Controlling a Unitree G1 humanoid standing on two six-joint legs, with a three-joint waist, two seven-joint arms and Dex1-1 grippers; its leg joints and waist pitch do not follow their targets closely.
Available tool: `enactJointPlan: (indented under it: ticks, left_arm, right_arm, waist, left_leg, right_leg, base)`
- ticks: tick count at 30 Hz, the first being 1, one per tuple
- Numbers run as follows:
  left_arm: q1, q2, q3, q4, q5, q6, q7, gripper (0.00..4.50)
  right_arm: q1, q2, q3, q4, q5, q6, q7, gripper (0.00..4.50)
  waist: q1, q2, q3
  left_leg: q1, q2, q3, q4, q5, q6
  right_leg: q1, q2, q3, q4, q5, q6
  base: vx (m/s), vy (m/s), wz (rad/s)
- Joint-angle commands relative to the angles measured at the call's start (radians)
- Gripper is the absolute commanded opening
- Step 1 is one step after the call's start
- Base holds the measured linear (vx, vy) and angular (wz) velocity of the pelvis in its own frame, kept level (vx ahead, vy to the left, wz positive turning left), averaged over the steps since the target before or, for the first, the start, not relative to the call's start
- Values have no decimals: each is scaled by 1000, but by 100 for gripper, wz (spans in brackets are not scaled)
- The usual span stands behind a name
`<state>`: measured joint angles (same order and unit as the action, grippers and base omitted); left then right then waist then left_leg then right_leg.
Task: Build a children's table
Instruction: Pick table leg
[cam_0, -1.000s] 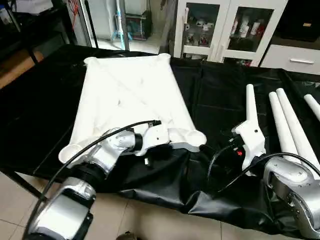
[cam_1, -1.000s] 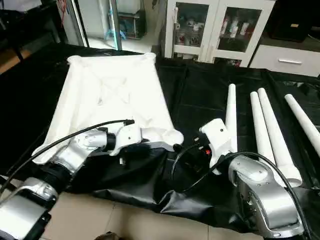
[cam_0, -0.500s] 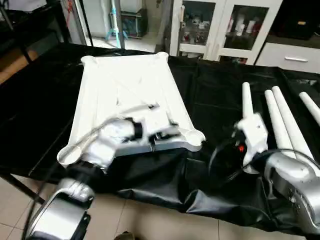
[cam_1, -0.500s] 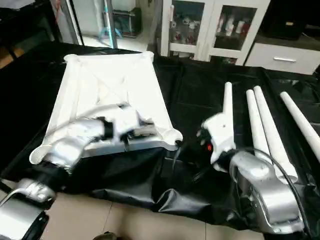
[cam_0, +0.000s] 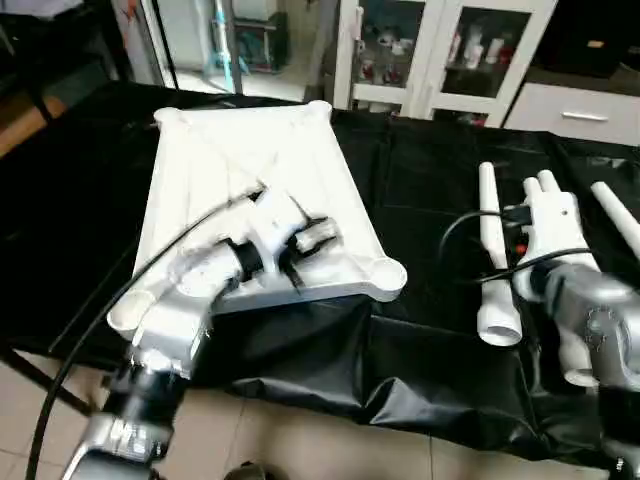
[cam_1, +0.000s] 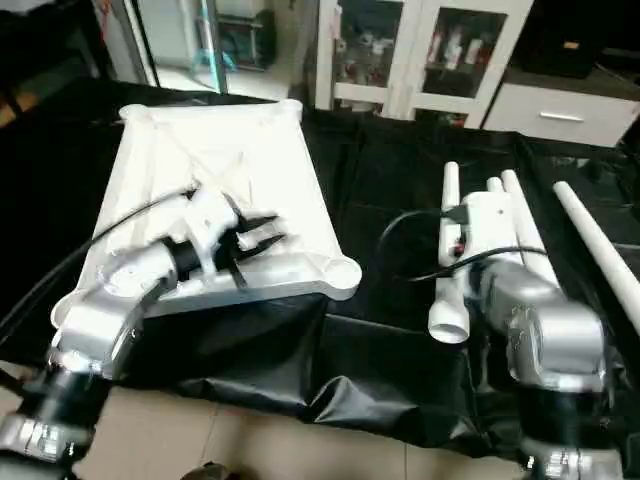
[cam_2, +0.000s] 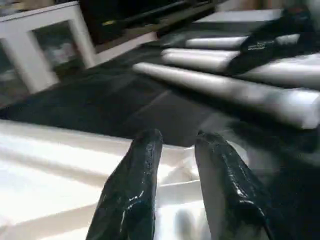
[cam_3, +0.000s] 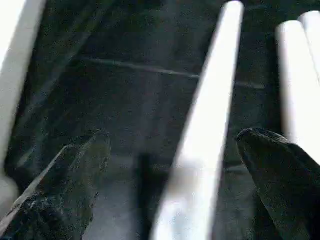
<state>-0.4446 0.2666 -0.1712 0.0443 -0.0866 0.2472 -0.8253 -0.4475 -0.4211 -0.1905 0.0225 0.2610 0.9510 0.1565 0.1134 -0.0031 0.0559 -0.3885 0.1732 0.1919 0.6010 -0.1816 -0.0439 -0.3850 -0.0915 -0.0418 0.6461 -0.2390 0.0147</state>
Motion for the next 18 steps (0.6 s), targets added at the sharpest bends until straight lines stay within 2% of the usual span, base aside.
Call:
enactJointPlan:
  ticks: [1, 3, 4, 5, 6, 7, 9, 12, 14, 18]
  left_arm:
    - [-9, 7, -17, -55, -20, 35, -14, 142]
    - [12, 17, -31, -133, -19, 88, -2, 142]
    - [12, 17, -31, -133, -19, 88, -2, 142]
    - [32, 20, -38, -183, -34, 134, -4, 142]
    - [32, 20, -38, -183, -34, 134, -4, 142]
    - [45, 29, -53, -231, -50, 170, -22, 142]
    - [53, 52, -81, -282, -67, 212, -55, 142]
    - [59, 85, -113, -318, -74, 243, -92, 142]
    - [64, 102, -126, -340, -80, 268, -106, 142]
    - [74, 134, -139, -399, -100, 330, -118, 151]
  right_arm:
    - [-23, -16, -13, 32, -13, 19, -9, 450]
    - [-82, -51, 17, 110, -43, 118, -18, 450]
    - [-82, -51, 17, 111, -43, 119, -18, 450]
    - [-97, -67, 25, 138, -27, 171, 11, 450]
    - [-97, -67, 25, 138, -27, 171, 11, 450]
    - [-109, -70, 31, 170, -16, 213, 26, 450]
    - [-123, -63, 37, 211, -8, 244, 34, 450]
    - [-124, -50, 39, 233, 4, 267, 42, 450]
    - [-124, -36, 32, 244, 13, 288, 49, 450]
    - [-125, -25, 26, 287, 6, 308, 55, 409]
  waist:
    - [-1, -17, -65]
    - [-5, -13, -65]
    - [-5, -16, -67]
    - [-5, -24, -68]
    - [-3, -21, -68]
    - [-5, -27, -68]
    - [-2, -26, -68]
    - [-1, -26, -66]
    - [-1, -30, -65]
    - [0, -30, -66]
  left_leg:
    - [24, 49, -18, -69, -71, 3]
    - [25, 48, -18, -68, -68, -4]
    - [25, 47, -18, -66, -55, -2]
    - [23, 46, -17, -64, -41, 4]
    - [23, 47, -17, -65, -38, 9]
    - [22, 46, -14, -62, -32, 17]
    - [23, 47, -14, -62, -23, 25]
    - [25, 47, -13, -63, -26, 15]
    - [25, 48, -13, -65, -42, 4]
    - [27, 48, -12, -66, -40, -11]
  right_leg:
    - [38, -54, 38, -73, 19, -210]
    - [40, -50, 39, -72, 26, -207]
    - [42, -49, 39, -70, 40, -209]
    - [45, -49, 39, -67, 62, -212]
    - [45, -50, 39, -67, 66, -213]
    - [43, -49, 40, -68, 73, -215]
    - [42, -50, 39, -67, 63, -219]
    - [38, -48, 38, -67, 46, -224]
    - [41, -50, 40, -70, 28, -216]
    - [39, -49, 39, -68, 28, -214]
  base:
    - [0, 0, 0]
    - [0, 0, 0]
    - [0, 0, 0]
    - [0, 0, 0]
    - [0, 0, 0]
    - [0, 0, 0]
    - [0, 0, 0]
    - [0, 0, 0]
    - [0, 0, 0]
    - [0, 0, 0]
